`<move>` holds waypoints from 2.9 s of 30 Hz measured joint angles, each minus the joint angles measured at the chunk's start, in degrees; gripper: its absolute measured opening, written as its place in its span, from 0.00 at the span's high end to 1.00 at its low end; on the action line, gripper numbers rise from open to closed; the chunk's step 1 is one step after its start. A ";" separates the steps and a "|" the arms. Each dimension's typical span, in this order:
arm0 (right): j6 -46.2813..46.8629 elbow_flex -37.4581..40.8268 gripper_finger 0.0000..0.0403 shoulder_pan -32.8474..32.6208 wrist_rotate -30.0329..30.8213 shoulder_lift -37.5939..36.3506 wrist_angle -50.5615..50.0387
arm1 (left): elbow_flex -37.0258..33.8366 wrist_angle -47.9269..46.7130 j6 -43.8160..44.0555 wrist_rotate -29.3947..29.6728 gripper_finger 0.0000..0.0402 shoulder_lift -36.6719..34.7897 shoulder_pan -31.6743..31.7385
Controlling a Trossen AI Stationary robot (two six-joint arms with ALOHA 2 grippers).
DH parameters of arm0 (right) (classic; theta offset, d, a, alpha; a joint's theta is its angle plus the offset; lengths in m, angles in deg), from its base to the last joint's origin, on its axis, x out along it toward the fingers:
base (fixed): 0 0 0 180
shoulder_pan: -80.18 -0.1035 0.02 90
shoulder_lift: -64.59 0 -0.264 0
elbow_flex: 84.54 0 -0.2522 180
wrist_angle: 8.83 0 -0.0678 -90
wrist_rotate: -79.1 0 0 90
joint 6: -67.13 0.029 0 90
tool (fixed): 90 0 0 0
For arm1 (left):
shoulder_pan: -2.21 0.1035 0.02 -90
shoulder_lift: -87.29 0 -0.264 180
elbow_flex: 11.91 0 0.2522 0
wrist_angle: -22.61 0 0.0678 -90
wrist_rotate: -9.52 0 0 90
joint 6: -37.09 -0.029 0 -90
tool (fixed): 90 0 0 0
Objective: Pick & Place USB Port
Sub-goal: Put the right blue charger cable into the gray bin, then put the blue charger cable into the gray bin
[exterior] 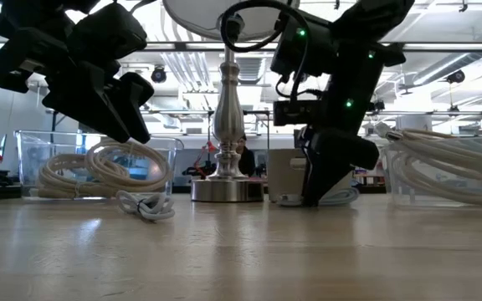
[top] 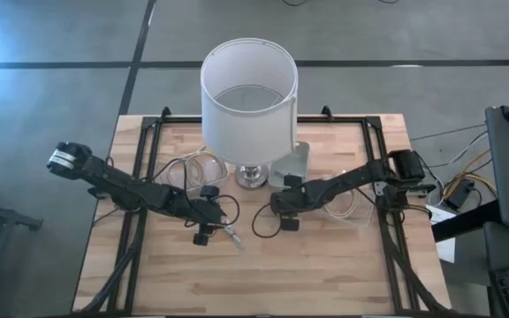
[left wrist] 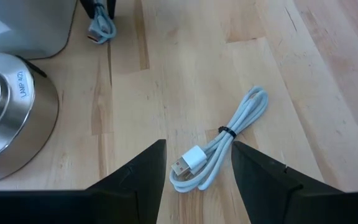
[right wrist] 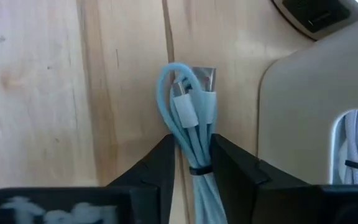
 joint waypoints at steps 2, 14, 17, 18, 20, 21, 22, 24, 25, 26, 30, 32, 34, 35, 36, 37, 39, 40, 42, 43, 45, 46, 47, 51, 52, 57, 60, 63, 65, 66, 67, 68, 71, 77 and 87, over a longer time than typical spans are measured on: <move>-0.84 0.00 0.80 0.00 -0.53 0.00 -0.03 | 0.00 0.02 0.01 0.00 0.54 0.00 0.00; -0.48 -4.92 0.96 -0.52 -4.57 -0.33 -7.80 | 0.01 0.04 0.07 0.00 0.54 0.00 0.00; -0.40 -9.20 0.96 -0.48 -5.05 -0.62 -12.72 | 0.02 0.04 0.10 0.00 0.54 0.00 0.00; -0.40 -10.59 0.96 -0.47 -5.02 -0.63 -14.57 | 0.02 0.04 0.16 0.00 0.54 0.00 0.00; -0.63 -13.40 0.96 -0.64 -4.85 -0.63 -18.24 | 0.02 0.04 0.47 0.02 0.54 0.00 0.00; -0.76 -14.89 0.96 -0.74 -4.81 -0.63 -20.42 | 0.02 0.04 0.68 0.02 0.54 0.00 0.00; -0.78 -16.41 0.96 -0.78 -4.79 -0.70 -22.62 | 0.02 0.04 0.82 0.02 0.54 0.00 0.02; -0.93 -19.10 0.96 -0.79 -4.17 -0.92 -26.55 | 0.02 0.04 1.08 0.00 0.54 0.00 0.02; -0.96 -20.29 0.97 -0.79 -3.20 -0.99 -28.52 | 0.02 0.04 1.08 0.00 0.54 0.00 0.02; -0.96 -21.34 0.97 -0.76 -1.85 -1.07 -30.28 | 0.02 0.04 1.10 0.00 0.54 0.00 0.02; -1.64 -24.55 0.97 -0.75 3.00 -1.72 -34.67 | 0.02 0.02 1.21 0.00 0.54 0.00 0.02; -2.90 -24.96 0.97 -0.76 6.93 -2.29 -34.62 | 0.02 0.04 1.22 0.00 0.54 0.00 0.02; -4.33 -24.63 0.97 -0.60 11.61 -2.36 -34.58 | 0.02 0.04 1.23 0.00 0.54 0.00 0.02; -5.02 -24.14 0.97 -0.25 13.51 -2.36 -34.62 | 0.02 0.04 1.22 0.00 0.54 0.00 0.02; -5.49 -23.52 0.97 0.26 14.63 -2.35 -34.63 | 0.02 0.02 1.21 0.00 0.54 0.00 0.02; -5.90 -22.86 0.97 0.87 14.96 -2.34 -34.47 | 0.02 0.04 1.23 0.00 0.54 0.00 0.00; -6.55 -21.15 0.97 2.30 15.15 -2.34 -33.52 | 0.02 0.04 1.37 0.00 0.54 0.00 0.02; -6.73 -20.12 0.97 3.09 15.17 -2.34 -32.85 | 0.02 0.04 1.41 0.00 0.54 0.00 0.02; -7.14 -18.10 0.97 4.64 15.15 -2.32 -30.95 | 0.02 0.04 1.41 0.00 0.54 0.00 0.02; -7.17 -17.25 0.97 5.43 15.15 -2.32 -29.65 | 0.02 0.04 1.41 0.00 0.54 0.00 0.02; -7.12 -15.74 0.97 6.90 15.19 -2.32 -26.03 | 0.02 0.04 1.41 0.00 0.54 0.00 0.02; -7.21 -14.98 0.97 7.54 15.20 -2.32 -24.00 | 0.02 0.04 1.42 0.00 0.54 0.00 0.02; -7.81 -14.31 0.97 8.12 15.23 -2.32 -22.18 | 0.02 0.04 1.41 0.00 0.54 0.00 0.02; -10.69 -12.92 0.97 10.12 15.24 -2.32 -18.07 | 0.02 0.04 1.75 0.00 0.54 0.00 0.02; -10.97 -12.69 0.97 10.66 15.23 -2.32 -17.99 | 0.02 0.04 2.04 0.00 0.54 0.00 0.02; -9.51 -12.04 0.92 12.81 15.29 -2.32 -17.94 | 0.02 0.04 2.91 0.00 0.54 0.00 0.02; -9.82 -11.58 0.86 13.59 15.28 -2.32 -17.12 | 0.02 0.15 2.91 -0.01 0.54 0.00 0.02; -10.53 -11.28 0.81 14.18 15.30 -2.32 -15.73 | 0.02 0.43 2.91 -0.02 0.54 0.00 0.02; -11.81 -11.19 0.79 14.27 15.31 -2.32 -15.54 | 0.02 0.43 2.91 -0.02 0.54 0.00 0.02; -12.17 -11.19 0.78 14.24 15.32 -2.32 -15.43 | 0.02 0.41 2.91 -0.02 0.54 0.00 0.02; -12.21 -11.19 0.77 14.22 15.30 -2.32 -15.23 | 0.02 0.43 2.91 -0.02 0.54 0.00 0.02; -12.07 -11.19 0.76 14.19 15.30 -2.32 -15.01 | 0.02 0.40 2.91 -0.02 0.54 0.00 0.02; -11.87 -11.19 0.74 14.14 15.20 -2.32 -14.93 | 0.02 0.41 2.91 -0.02 0.54 0.00 0.02; -11.36 -12.10 0.71 12.79 15.18 -2.35 -15.13 | 0.02 0.43 2.91 -0.04 0.54 0.00 0.02; -4.29 -19.51 0.73 8.17 12.59 -2.54 -23.36 | 0.04 0.54 2.11 -0.51 0.54 2.14 -0.17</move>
